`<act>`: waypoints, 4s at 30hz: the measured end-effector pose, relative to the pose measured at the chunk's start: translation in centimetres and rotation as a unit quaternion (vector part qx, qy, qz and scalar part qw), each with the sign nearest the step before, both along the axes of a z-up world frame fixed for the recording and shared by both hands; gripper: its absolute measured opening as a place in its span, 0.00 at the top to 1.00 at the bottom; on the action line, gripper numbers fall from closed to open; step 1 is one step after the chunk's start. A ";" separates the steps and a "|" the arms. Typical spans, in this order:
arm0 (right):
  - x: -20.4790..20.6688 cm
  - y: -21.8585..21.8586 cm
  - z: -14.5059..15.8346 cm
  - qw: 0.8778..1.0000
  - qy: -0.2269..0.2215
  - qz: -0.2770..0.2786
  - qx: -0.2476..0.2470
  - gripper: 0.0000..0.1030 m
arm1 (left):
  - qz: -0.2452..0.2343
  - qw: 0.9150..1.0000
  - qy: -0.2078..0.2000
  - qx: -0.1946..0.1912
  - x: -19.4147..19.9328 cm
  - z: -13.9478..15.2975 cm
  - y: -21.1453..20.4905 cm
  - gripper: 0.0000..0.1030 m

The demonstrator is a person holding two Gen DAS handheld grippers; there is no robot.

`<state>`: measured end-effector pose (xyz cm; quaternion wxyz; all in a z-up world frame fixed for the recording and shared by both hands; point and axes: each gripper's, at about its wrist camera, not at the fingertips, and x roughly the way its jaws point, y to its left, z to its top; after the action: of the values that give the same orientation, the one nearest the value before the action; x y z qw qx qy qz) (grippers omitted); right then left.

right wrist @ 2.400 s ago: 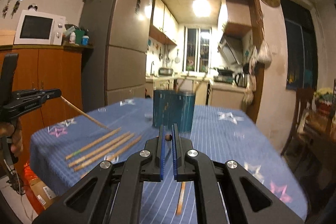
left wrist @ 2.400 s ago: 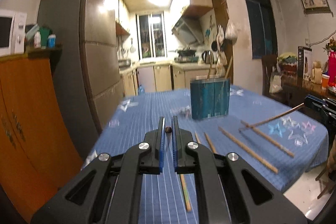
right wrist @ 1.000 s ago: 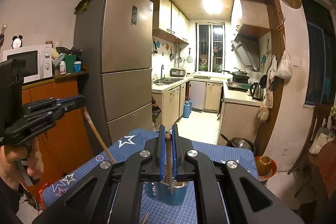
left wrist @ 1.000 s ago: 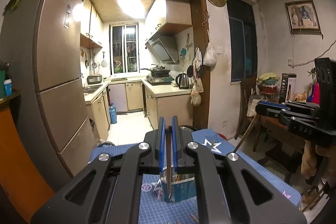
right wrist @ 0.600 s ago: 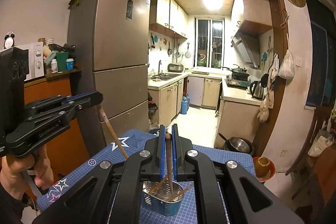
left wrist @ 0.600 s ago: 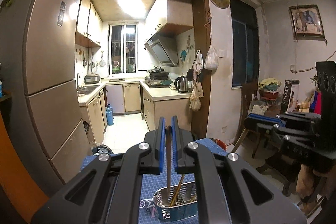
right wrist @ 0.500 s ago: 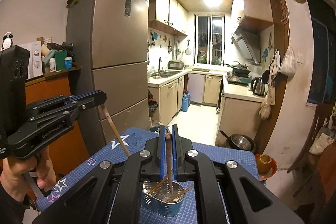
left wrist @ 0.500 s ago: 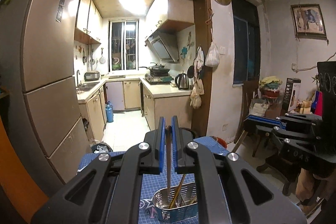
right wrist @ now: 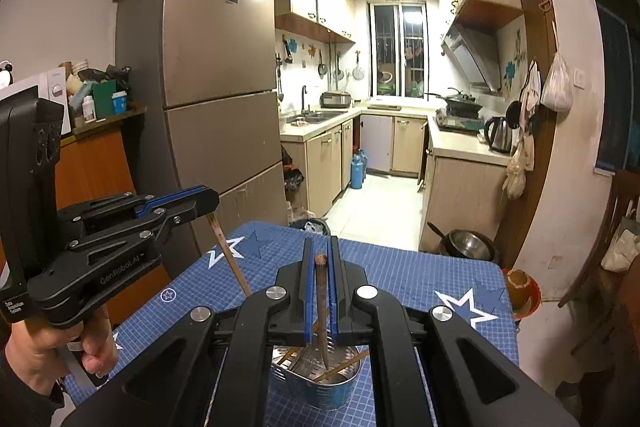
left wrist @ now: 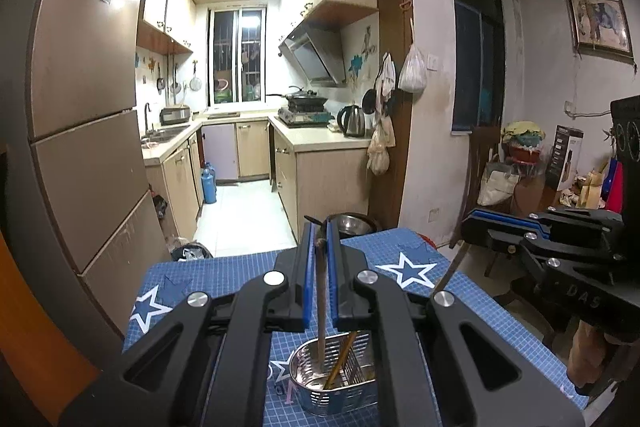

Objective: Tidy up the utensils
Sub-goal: 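Lower both chopsticks into the holder basket and open both tools, then move both open tools back toward the remaining chopsticks, then close the right tool on a wooden chopstick while the left tool grasps another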

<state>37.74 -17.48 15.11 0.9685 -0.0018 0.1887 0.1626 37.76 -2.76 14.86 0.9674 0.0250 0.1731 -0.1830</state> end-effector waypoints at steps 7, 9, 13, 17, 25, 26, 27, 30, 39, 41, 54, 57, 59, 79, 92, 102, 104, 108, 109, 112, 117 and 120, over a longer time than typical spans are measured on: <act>0.8 0.1 -1.3 1.000 0.012 -0.004 0.000 0.93 | -0.002 1.000 0.015 0.010 0.9 -0.9 -0.5 0.95; 0.8 0.1 -1.4 1.000 0.012 -0.005 -0.001 0.93 | -0.001 1.000 0.016 0.009 0.9 -1.0 -0.5 0.86; 0.5 0.1 -1.1 1.000 0.005 -0.007 -0.001 0.93 | 0.008 1.000 0.004 0.011 0.4 -0.9 -0.5 0.56; -0.2 -0.1 -0.3 1.000 -0.010 -0.011 -0.002 0.93 | 0.011 1.000 -0.003 0.009 0.0 -0.5 -0.3 0.50; -8.9 -0.9 2.9 0.995 -0.099 -0.003 0.007 0.83 | 0.012 0.999 -0.047 0.008 -6.2 1.1 2.0 0.42; -10.8 -1.1 2.8 0.994 -0.113 0.001 0.009 0.83 | 0.011 0.998 -0.053 0.008 -7.3 1.1 2.6 0.42; -13.1 -1.1 2.5 0.992 -0.129 0.006 0.011 0.83 | 0.010 0.998 -0.064 0.007 -9.2 0.9 3.6 0.41; -19.6 -0.9 -0.3 0.987 -0.156 0.027 0.020 0.83 | 0.018 0.996 -0.086 0.018 -13.9 -1.1 6.1 0.36; -30.0 5.9 -17.8 0.995 -0.050 0.065 0.051 0.83 | 0.055 0.998 0.000 0.020 -23.6 -14.9 13.6 0.36; -31.0 8.1 -20.9 0.997 -0.027 0.064 0.039 0.84 | 0.060 0.998 0.035 0.014 -24.4 -18.0 14.8 0.36; -30.9 16.3 -29.0 0.998 0.059 0.025 -0.001 0.84 | 0.034 0.997 0.071 0.011 -26.7 -24.2 16.9 0.36; -30.3 16.5 -29.7 0.998 0.060 0.007 -0.005 0.84 | 0.027 0.997 0.077 0.015 -26.9 -25.1 17.3 0.36; -30.0 16.6 -30.0 0.998 0.061 -0.002 -0.006 0.83 | 0.022 0.996 0.081 0.014 -26.9 -25.6 17.4 0.36; -28.7 17.3 -31.1 0.997 0.050 -0.058 -0.026 0.84 | -0.061 0.994 0.076 0.043 -27.8 -29.1 14.0 0.61; -28.6 17.4 -31.4 0.997 0.037 -0.068 -0.028 0.84 | -0.054 0.994 0.078 0.046 -27.3 -30.1 13.0 0.78; -29.0 17.2 -31.7 0.997 0.029 -0.070 -0.021 0.89 | -0.032 0.997 0.055 0.040 -27.5 -30.4 12.7 0.92; -29.1 17.0 -31.8 0.997 0.029 -0.069 -0.017 0.90 | -0.028 0.998 0.054 0.035 -27.6 -30.4 12.9 0.93; -29.1 16.5 -31.5 0.997 0.027 -0.073 -0.011 0.93 | -0.025 0.998 0.050 0.031 -27.9 -30.0 13.0 0.94; -29.2 16.3 -31.3 0.997 0.025 -0.074 -0.009 0.93 | -0.025 0.998 0.046 0.032 -28.0 -29.6 12.9 0.94; -29.6 15.8 -30.2 0.997 0.015 -0.073 -0.004 0.93 | -0.025 0.999 0.034 0.032 -28.2 -28.6 13.0 0.94; -30.6 15.0 -27.7 0.997 -0.018 -0.076 -0.008 0.93 | -0.023 0.999 0.002 0.028 -28.9 -25.4 13.1 0.94; -31.2 14.3 -25.6 0.996 -0.044 -0.072 -0.010 0.93 | -0.025 0.999 -0.019 0.026 -28.9 -23.4 12.8 0.94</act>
<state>6.52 -3.19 -10.50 0.9851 -0.0054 0.1467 0.0898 8.90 10.07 -8.53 0.9647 0.0581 0.1591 -0.2016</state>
